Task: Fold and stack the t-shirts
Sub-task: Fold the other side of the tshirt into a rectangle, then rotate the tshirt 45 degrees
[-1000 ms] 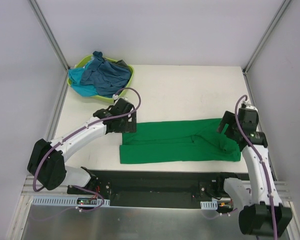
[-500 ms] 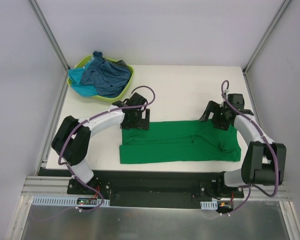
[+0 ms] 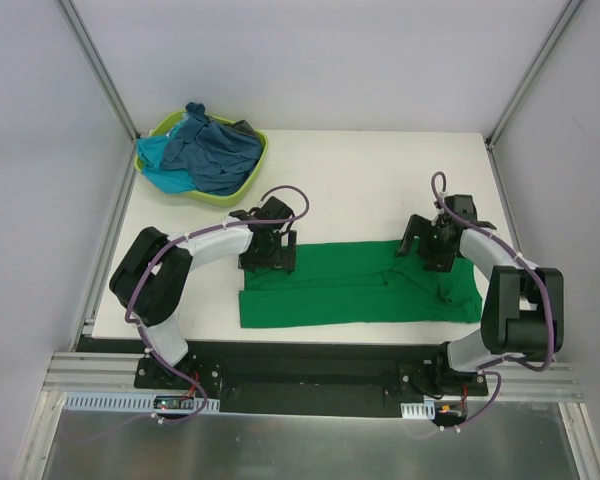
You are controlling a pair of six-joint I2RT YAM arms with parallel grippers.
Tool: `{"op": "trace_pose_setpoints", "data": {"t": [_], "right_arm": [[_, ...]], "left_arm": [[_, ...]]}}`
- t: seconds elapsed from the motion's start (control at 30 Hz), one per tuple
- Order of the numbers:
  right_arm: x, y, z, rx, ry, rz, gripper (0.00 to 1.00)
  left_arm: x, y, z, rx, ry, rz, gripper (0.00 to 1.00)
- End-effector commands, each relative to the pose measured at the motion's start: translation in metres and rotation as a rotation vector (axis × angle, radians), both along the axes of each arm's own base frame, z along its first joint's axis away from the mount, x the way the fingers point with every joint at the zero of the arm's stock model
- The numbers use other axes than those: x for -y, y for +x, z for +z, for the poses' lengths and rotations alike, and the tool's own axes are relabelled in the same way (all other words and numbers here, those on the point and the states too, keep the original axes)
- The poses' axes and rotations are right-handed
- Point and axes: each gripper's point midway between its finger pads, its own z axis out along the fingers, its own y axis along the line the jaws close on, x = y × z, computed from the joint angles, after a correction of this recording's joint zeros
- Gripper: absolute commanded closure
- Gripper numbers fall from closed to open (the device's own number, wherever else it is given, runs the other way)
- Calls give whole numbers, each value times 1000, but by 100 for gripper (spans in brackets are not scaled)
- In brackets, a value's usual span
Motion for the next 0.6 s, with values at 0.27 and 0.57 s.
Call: {"op": "trace_pose_setpoints", "data": {"t": [0.27,0.57], "right_arm": [[-63,-97,30,52,229,179,4],[-32,-101,59,183,77,29,4]], "left_arm": [[-10,-3,-2,18,41,44,1],[-14,-3,-4,25,61,47,1]]}}
